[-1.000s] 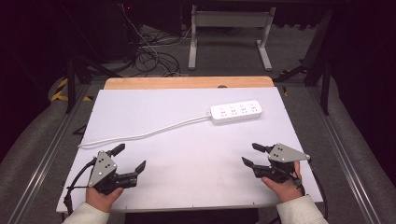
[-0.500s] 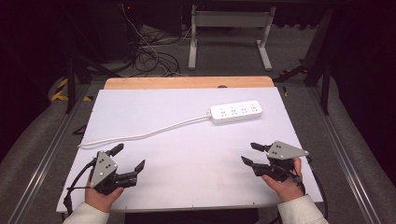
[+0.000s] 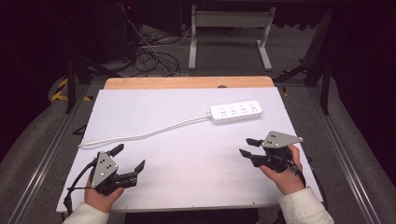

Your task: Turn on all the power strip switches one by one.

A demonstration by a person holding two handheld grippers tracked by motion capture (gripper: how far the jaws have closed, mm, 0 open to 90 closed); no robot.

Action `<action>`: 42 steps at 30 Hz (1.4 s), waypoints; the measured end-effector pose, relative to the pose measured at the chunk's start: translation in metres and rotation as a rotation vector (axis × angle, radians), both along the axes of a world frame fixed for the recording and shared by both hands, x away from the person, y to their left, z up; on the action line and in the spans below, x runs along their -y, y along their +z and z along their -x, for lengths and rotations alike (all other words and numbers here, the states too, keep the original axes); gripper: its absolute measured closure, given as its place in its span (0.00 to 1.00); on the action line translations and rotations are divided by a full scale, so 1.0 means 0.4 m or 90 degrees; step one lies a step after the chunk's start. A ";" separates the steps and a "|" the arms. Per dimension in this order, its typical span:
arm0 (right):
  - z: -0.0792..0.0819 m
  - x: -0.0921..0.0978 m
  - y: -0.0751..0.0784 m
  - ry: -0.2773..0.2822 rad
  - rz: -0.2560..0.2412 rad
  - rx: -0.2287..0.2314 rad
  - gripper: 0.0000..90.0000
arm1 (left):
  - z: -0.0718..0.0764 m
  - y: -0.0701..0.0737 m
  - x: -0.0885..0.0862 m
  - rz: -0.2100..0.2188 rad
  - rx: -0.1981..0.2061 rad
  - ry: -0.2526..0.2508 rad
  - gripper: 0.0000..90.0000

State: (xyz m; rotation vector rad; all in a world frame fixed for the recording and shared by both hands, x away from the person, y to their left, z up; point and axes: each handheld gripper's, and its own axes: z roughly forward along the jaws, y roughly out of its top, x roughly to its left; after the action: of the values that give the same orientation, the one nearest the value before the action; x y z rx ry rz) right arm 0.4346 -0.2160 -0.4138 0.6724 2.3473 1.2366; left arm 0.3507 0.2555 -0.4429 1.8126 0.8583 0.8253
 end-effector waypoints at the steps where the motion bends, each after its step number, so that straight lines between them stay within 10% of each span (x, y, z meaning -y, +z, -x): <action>1: 0.000 0.000 0.000 0.000 0.000 0.000 0.59 | 0.000 0.000 0.000 0.000 0.000 -0.001 0.16; 24: -0.095 -0.053 0.087 0.005 0.008 -0.010 0.61 | 0.001 0.000 0.000 0.000 0.001 -0.002 0.16; 42: -0.155 -0.095 0.127 -0.001 0.031 -0.035 0.98 | 0.001 0.000 0.000 -0.004 0.002 0.000 0.16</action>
State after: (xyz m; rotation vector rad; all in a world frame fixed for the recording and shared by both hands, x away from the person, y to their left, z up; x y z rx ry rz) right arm 0.4968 -0.1778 -0.3631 0.7005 2.4124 1.1698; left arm 0.3502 0.2556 -0.4428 1.8159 0.8540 0.8311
